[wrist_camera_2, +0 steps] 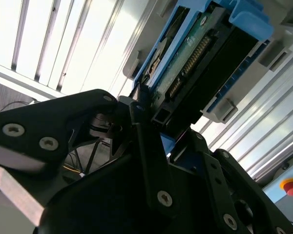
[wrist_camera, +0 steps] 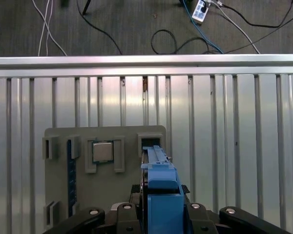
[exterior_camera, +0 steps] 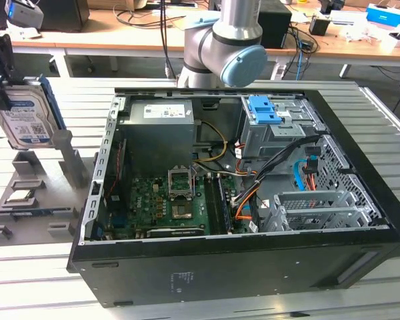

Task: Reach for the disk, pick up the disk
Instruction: 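Pick up the disk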

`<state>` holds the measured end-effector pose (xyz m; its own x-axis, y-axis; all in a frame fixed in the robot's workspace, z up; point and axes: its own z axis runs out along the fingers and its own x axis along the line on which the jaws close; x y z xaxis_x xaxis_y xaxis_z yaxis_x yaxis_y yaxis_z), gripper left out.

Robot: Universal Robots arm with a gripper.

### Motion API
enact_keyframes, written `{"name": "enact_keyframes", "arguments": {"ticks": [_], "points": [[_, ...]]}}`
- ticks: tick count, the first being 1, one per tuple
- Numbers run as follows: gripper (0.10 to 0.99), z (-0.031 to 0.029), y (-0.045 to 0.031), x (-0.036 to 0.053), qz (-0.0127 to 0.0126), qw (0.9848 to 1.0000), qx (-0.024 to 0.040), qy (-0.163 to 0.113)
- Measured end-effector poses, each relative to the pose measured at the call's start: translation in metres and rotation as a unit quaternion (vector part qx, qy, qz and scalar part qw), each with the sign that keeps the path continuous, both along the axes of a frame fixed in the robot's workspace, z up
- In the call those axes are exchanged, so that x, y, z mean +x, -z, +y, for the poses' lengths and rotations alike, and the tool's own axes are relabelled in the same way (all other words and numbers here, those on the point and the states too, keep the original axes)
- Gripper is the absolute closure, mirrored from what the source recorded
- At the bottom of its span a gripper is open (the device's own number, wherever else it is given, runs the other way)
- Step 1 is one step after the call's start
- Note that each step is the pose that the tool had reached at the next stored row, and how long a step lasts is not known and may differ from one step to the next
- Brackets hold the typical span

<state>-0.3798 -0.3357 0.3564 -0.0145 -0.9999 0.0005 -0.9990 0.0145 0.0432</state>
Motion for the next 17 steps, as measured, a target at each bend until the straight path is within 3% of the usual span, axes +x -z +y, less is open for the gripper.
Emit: {"name": "enact_keyframes", "arguments": {"ticks": [17], "points": [[0.722,0.0007,-0.0446,0.0016,0.0008,1.0000,0.0000,0.000]]}}
